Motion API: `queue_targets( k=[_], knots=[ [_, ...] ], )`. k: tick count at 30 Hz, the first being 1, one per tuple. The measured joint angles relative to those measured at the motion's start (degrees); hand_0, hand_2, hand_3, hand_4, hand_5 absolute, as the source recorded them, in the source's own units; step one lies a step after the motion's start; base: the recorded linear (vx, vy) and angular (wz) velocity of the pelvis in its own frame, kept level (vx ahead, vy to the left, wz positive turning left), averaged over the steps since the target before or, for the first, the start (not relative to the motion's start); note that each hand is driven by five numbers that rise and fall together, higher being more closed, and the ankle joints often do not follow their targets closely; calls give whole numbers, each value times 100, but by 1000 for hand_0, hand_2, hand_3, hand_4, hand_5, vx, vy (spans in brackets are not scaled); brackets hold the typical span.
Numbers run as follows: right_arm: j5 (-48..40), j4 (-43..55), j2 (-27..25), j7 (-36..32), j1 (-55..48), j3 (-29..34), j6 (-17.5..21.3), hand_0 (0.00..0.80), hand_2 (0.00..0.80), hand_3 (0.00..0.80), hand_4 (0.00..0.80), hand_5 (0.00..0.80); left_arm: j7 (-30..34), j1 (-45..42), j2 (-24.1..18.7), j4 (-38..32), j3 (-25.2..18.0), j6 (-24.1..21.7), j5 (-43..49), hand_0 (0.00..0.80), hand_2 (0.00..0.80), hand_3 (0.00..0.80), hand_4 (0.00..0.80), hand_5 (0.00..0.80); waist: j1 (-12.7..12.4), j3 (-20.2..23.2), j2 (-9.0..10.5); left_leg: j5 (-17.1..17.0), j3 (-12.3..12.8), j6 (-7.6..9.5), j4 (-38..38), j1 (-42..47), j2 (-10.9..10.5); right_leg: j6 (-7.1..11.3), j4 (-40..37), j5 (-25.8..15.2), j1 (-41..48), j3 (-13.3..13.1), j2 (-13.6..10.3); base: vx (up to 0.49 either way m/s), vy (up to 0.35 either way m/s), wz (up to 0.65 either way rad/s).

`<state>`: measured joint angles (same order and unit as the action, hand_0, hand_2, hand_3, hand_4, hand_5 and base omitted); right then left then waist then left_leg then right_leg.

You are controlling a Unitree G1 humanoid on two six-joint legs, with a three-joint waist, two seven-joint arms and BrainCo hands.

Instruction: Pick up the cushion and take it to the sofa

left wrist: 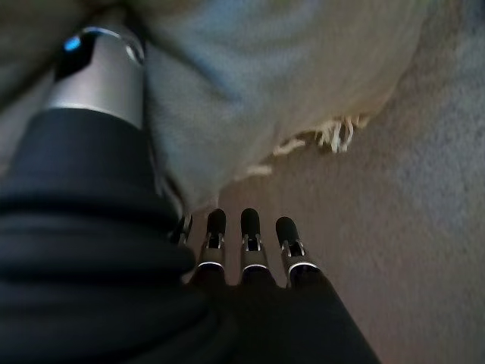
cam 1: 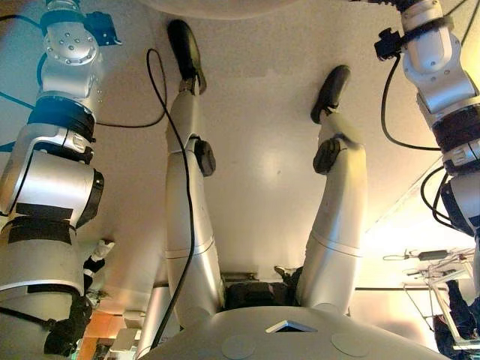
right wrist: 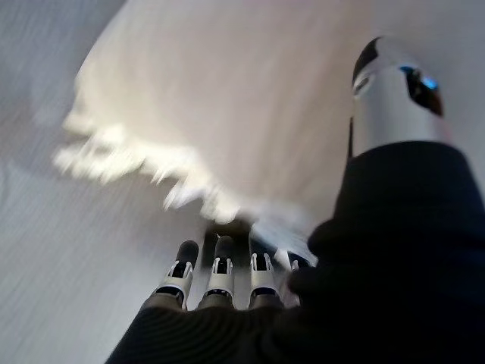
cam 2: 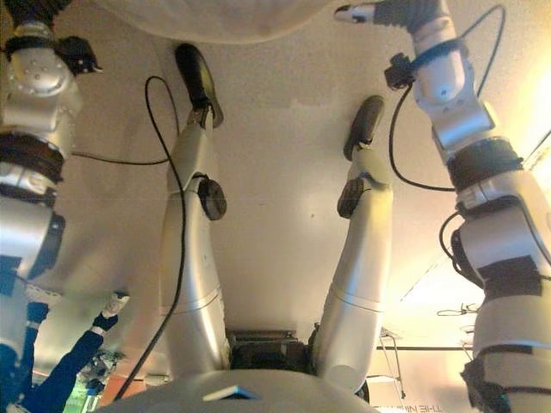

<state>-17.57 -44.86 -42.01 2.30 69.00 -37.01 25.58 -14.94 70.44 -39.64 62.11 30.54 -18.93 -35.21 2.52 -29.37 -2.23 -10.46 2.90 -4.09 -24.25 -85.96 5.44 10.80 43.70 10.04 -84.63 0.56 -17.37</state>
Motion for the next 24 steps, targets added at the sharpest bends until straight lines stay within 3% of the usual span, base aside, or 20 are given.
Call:
queue_targets(
  k=[7,8,9,12,13,15,24],
  knots=[
    [-680,211,73,-593,256,-60,-360,0,0,0,0,0,1106,-53,103,-201,288,27,-518,0,0,0,0,0,12,-1,-4,-91,28,10,240,4,-73,30,-100,-10,-75,-71,-21,-8,40,8],
    [-730,212,77,-598,318,-60,-400,0,0,0,0,0,1226,-56,121,-228,336,27,-643,333,333,333,333,333,11,-5,-15,-99,35,15,261,6,-84,34,-108,-12,-89,-91,-27,-3,40,7],
    [-798,225,89,-598,364,-57,-460,0,0,0,0,0,1338,-57,137,-253,418,26,-731,800,800,800,800,800,8,-4,-25,-107,46,19,282,7,-93,38,-113,-14,-103,-106,-30,-2,29,5],
    [-1009,337,113,-601,409,17,-619,0,0,0,0,0,1556,-142,258,-433,429,44,-1085,800,800,800,800,800,-14,-2,-74,-159,73,29,402,22,-118,73,-173,-33,-133,-145,-41,-7,-16,6],
    [-1054,383,128,-602,413,59,-672,336,336,336,336,336,1627,-181,290,-479,429,70,-1151,800,800,800,800,800,-10,0,-97,-186,73,32,454,25,-131,79,-186,-37,-149,-147,-51,-23,-48,12],
    [-1137,427,173,-603,420,128,-767,800,800,800,800,800,1753,-272,362,-529,427,118,-1182,800,800,800,800,800,-12,0,-119,-232,69,32,535,33,-148,82,-199,-39,-162,-141,-66,-26,-86,10],
    [-1329,820,240,-548,28,638,-1028,800,800,800,800,800,2210,-1465,774,-1526,194,512,-1520,800,800,800,800,800,-53,-4,-125,-274,-22,11,559,140,-143,80,-197,-38,-8,-59,-68,-47,-115,0]
  ],
)
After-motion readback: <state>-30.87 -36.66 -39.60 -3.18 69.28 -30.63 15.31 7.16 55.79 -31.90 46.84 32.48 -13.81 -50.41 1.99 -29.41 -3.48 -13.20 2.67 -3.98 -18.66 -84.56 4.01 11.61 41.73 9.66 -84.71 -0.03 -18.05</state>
